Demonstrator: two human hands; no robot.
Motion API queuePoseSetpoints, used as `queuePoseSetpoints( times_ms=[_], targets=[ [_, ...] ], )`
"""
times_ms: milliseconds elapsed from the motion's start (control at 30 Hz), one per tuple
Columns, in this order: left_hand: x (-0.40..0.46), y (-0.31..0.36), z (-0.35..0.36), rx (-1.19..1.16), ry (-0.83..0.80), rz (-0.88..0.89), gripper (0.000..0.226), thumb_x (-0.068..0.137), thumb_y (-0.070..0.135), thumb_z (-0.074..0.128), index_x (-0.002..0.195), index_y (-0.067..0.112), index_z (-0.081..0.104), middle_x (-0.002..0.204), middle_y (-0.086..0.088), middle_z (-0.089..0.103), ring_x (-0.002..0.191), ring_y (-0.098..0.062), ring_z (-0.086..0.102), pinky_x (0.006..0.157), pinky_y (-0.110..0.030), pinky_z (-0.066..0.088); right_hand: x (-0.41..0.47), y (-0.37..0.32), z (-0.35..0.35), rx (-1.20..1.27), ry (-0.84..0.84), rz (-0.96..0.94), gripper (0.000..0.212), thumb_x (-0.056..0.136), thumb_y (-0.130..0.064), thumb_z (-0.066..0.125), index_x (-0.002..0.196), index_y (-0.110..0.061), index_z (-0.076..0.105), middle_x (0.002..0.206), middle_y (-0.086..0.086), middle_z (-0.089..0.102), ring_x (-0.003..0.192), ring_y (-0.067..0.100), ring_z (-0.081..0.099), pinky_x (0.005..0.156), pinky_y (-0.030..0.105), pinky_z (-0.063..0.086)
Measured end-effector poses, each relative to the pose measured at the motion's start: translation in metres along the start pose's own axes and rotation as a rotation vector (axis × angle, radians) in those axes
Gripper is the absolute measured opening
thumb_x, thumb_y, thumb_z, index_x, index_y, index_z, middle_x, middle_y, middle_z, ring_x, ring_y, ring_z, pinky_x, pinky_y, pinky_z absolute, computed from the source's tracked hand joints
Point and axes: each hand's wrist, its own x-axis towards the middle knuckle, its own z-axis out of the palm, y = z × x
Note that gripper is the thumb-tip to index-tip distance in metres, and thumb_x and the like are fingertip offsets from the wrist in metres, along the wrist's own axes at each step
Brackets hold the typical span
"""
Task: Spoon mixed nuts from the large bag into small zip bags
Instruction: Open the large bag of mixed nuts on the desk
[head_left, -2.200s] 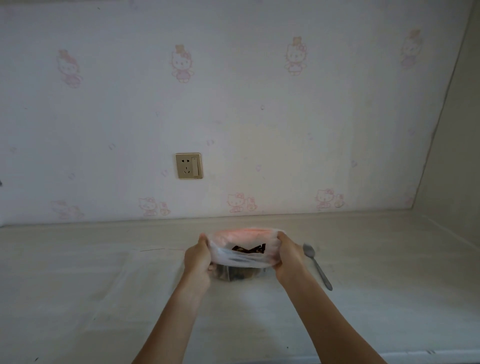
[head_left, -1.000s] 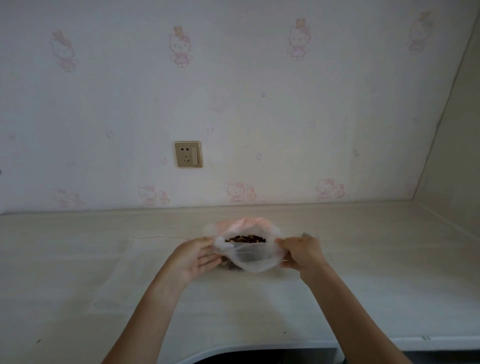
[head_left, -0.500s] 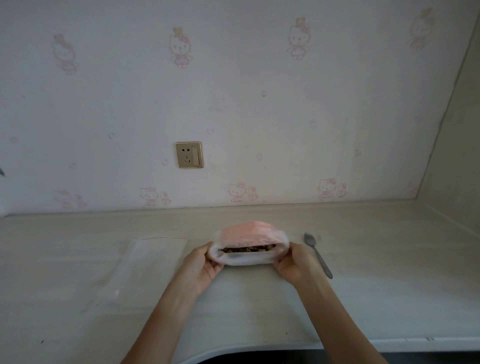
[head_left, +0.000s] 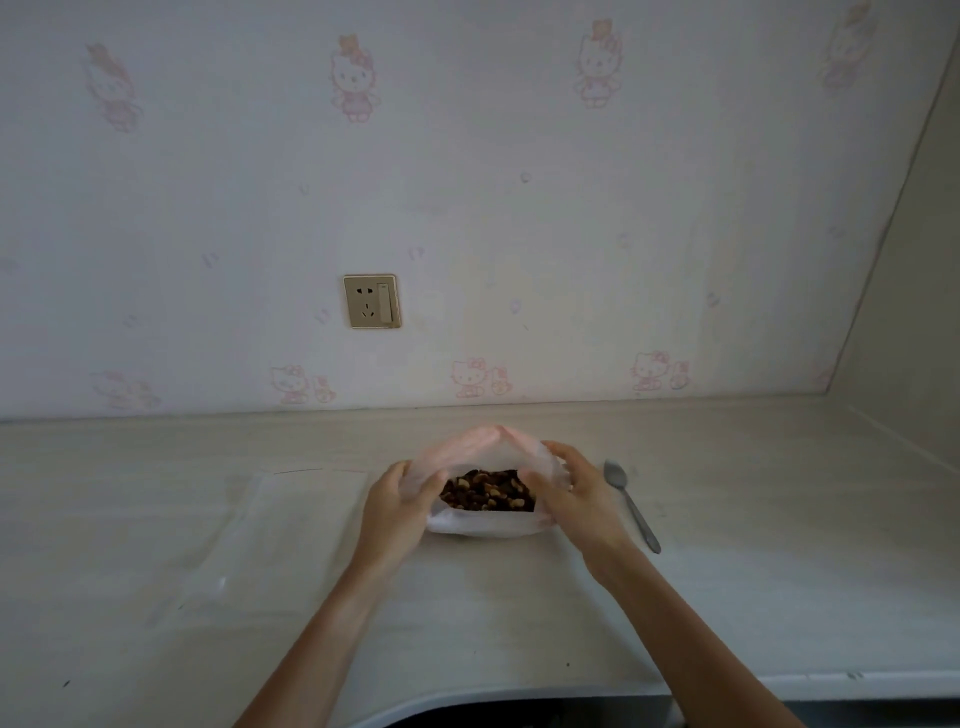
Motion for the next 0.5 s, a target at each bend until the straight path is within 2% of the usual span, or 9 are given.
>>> queuePoseSetpoints(
  times_ms=[67,100,167,267,367,400,500],
  targets=[
    [0.004,0.0,0.001,-0.022,-0.003,0.016,0.038,0.099,0.039,0.065,0.096,0.002,0.071,0.089,-0.016,0.074,0.087,-0.035,0.069,0.07,-0.03,0.045,0.004,-0.003,0.006,-0.065,0.025,-0.005,0.01,0.093,-0.033,0.07,0.102,-0.037,0.069,0.073,-0.017,0.07,0.06,0.0,0.063,0.052,0.013,0.05],
    [0.005,0.002,0.0,-0.039,-0.022,-0.012,0.044,0.1,0.043,0.063,0.089,0.001,0.07,0.082,-0.013,0.073,0.08,-0.033,0.067,0.068,-0.029,0.044,0.007,-0.006,0.009,-0.079,0.035,0.005,0.004,0.093,-0.033,0.067,0.092,-0.03,0.07,0.064,-0.015,0.066,0.054,0.002,0.058,0.048,0.014,0.045],
    [0.011,0.008,-0.001,-0.061,-0.072,-0.108,0.049,0.098,0.051,0.063,0.081,0.006,0.069,0.073,-0.002,0.067,0.074,-0.021,0.062,0.068,-0.028,0.042,0.017,-0.006,0.013,-0.104,0.054,0.045,0.031,0.094,-0.035,0.064,0.071,-0.016,0.059,0.051,-0.013,0.048,0.048,0.005,0.044,0.043,0.016,0.034],
    [0.027,0.015,0.0,-0.091,-0.078,-0.27,0.047,0.095,0.056,0.064,0.079,0.013,0.07,0.083,0.002,0.07,0.079,-0.015,0.064,0.072,-0.031,0.047,0.032,-0.008,0.02,-0.1,0.089,0.135,0.048,0.097,-0.039,0.063,0.059,-0.02,0.04,0.048,-0.009,0.036,0.047,0.011,0.035,0.043,0.022,0.027],
    [0.046,0.013,0.004,-0.195,-0.07,-0.41,0.038,0.096,0.047,0.067,0.098,0.01,0.074,0.1,-0.008,0.072,0.097,-0.024,0.067,0.096,-0.039,0.053,0.045,-0.009,0.026,-0.068,0.128,0.26,0.041,0.102,-0.038,0.057,0.067,-0.015,0.052,0.06,0.0,0.05,0.057,0.016,0.047,0.053,0.026,0.036],
    [0.05,0.013,0.005,-0.26,-0.083,-0.457,0.036,0.096,0.042,0.069,0.104,0.006,0.073,0.101,-0.01,0.073,0.099,-0.027,0.067,0.097,-0.041,0.054,0.049,-0.009,0.027,-0.054,0.139,0.323,0.038,0.103,-0.035,0.055,0.074,-0.011,0.059,0.067,0.003,0.057,0.062,0.018,0.051,0.055,0.027,0.04],
    [0.062,0.015,0.005,-0.406,-0.157,-0.625,0.017,0.095,0.026,0.071,0.097,0.009,0.069,0.081,-0.009,0.071,0.077,-0.027,0.067,0.065,-0.036,0.057,0.06,-0.01,0.028,0.032,0.138,0.523,0.026,0.103,-0.023,0.049,0.097,-0.004,0.064,0.075,0.01,0.06,0.061,0.022,0.051,0.056,0.031,0.045]
  ],
)
